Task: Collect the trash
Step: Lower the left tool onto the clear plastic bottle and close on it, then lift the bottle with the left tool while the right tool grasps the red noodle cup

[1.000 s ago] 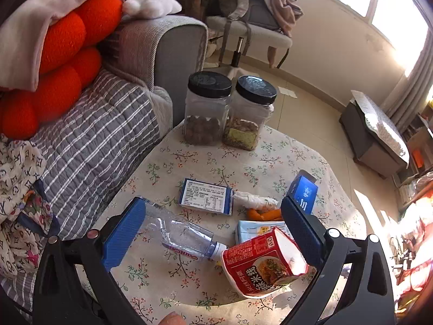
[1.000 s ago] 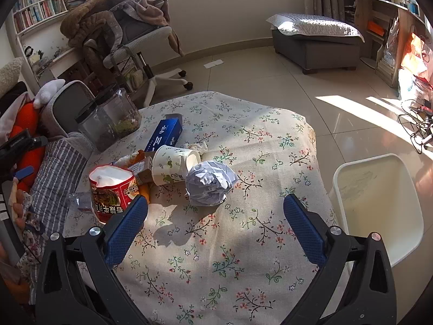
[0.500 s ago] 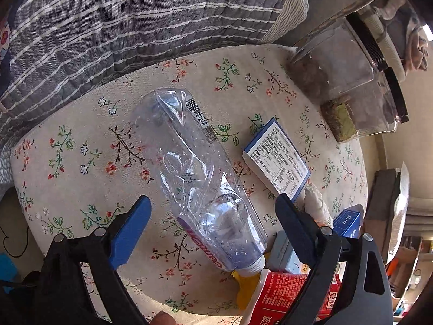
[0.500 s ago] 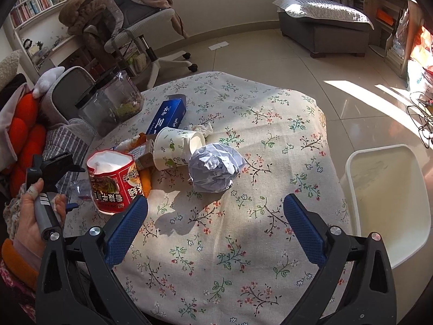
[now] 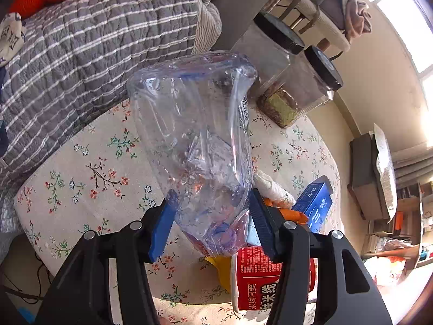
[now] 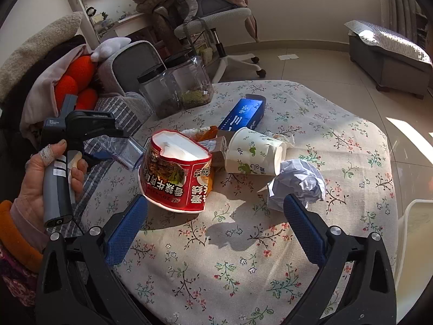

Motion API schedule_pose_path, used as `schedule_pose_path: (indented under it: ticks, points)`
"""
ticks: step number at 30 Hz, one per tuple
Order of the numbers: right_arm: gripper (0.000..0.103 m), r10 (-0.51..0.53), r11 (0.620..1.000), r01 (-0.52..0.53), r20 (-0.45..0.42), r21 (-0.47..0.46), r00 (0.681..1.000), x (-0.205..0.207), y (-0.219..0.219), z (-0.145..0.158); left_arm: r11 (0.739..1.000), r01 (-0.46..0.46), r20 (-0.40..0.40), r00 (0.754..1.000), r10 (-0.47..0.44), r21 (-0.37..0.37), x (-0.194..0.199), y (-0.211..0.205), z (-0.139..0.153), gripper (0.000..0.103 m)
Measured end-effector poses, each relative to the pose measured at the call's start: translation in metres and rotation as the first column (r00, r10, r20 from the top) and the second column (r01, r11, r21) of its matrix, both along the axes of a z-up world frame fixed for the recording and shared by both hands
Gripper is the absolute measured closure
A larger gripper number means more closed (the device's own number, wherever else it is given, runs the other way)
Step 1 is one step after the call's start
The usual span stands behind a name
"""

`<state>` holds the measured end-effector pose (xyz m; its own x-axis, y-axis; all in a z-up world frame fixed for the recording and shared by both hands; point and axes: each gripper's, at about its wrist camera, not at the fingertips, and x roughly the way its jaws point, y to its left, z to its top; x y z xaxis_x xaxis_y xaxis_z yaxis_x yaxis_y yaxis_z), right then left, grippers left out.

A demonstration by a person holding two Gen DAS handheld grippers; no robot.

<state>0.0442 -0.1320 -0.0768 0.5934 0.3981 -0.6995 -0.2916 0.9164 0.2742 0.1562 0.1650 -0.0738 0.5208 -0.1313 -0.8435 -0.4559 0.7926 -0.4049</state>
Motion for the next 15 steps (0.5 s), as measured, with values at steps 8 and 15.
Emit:
schedule_pose_path:
  ticks: [8,15]
  points:
    - [0.007,0.103,0.995,-0.102,-0.085,0.015,0.991,0.035,0.039,-0.047,0.992,0.047,0.217,0.973,-0.071,0.116,-0.031,0.011,0.077,0.049]
    - [0.007,0.104,0.988,-0.091,-0.103,0.125,0.989,0.067,0.044,-0.06,0.991,0.069,0.264,0.96,-0.097,0.114,-0.039,0.02,0.09,0.049]
